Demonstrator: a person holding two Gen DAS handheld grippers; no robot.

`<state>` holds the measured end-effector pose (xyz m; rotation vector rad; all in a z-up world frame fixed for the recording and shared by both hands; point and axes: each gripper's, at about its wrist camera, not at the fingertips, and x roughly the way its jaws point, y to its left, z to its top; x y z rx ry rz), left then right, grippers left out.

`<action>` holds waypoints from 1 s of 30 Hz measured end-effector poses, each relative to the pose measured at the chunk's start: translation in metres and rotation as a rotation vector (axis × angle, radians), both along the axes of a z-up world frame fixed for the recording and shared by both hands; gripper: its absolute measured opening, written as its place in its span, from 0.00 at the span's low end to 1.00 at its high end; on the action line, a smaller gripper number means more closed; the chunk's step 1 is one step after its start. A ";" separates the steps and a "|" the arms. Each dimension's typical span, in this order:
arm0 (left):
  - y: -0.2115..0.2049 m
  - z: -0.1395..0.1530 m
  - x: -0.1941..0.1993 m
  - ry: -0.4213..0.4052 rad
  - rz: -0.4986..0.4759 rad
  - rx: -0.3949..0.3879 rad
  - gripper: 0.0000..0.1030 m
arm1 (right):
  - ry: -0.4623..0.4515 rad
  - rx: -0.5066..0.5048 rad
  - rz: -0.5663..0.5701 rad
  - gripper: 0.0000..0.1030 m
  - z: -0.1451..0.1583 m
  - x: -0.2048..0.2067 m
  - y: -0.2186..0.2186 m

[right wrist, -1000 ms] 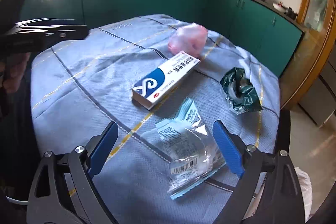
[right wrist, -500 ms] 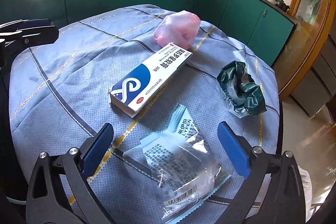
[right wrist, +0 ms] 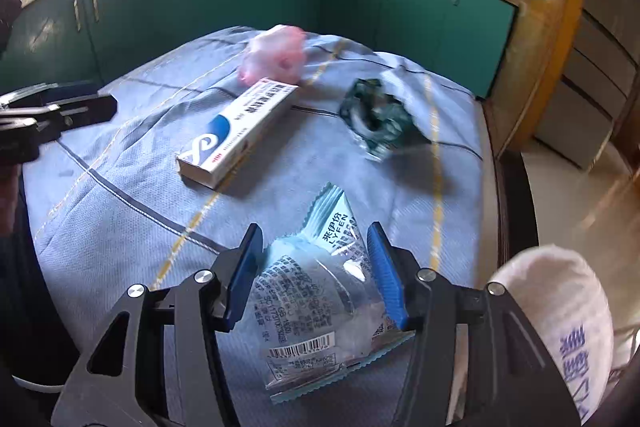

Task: Collect trash
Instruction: 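Grasp the white medicine box with the left tool while the right tool grasps the clear plastic packet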

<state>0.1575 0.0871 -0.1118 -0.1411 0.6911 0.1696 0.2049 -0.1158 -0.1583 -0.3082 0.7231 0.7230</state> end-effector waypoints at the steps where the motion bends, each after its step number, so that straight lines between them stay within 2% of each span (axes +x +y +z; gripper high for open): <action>1: -0.004 -0.001 0.006 0.005 -0.015 -0.009 0.80 | 0.003 0.012 -0.014 0.53 0.001 0.001 -0.005; 5: -0.028 -0.013 0.046 0.056 -0.086 -0.055 0.80 | 0.021 0.023 -0.039 0.53 -0.001 0.004 -0.013; 8: -0.039 -0.026 0.068 0.101 -0.096 -0.043 0.80 | 0.020 0.013 -0.030 0.53 -0.003 0.003 -0.012; 10: -0.041 -0.034 0.074 0.129 -0.088 -0.035 0.71 | 0.016 0.009 -0.012 0.53 -0.004 0.000 -0.010; 12: -0.040 -0.039 0.075 0.149 -0.090 -0.038 0.64 | 0.008 0.002 0.002 0.60 -0.004 -0.002 -0.007; 14: -0.040 -0.043 0.073 0.161 -0.103 -0.033 0.54 | -0.005 -0.003 0.005 0.73 -0.002 -0.005 -0.008; 16: -0.039 -0.044 0.071 0.155 -0.107 -0.031 0.54 | -0.005 -0.008 -0.007 0.82 -0.002 -0.004 -0.010; 22: -0.037 -0.044 0.067 0.150 -0.100 -0.032 0.55 | 0.026 -0.048 -0.037 0.82 -0.011 0.001 -0.015; 27: -0.037 -0.046 0.068 0.157 -0.098 -0.050 0.58 | -0.003 -0.108 -0.034 0.82 -0.019 -0.004 -0.007; 29: -0.039 -0.045 0.068 0.157 -0.100 -0.043 0.58 | -0.002 -0.109 -0.034 0.81 -0.020 -0.004 -0.005; 30: -0.040 -0.045 0.067 0.156 -0.099 -0.036 0.54 | -0.002 -0.107 -0.030 0.78 -0.020 -0.003 -0.005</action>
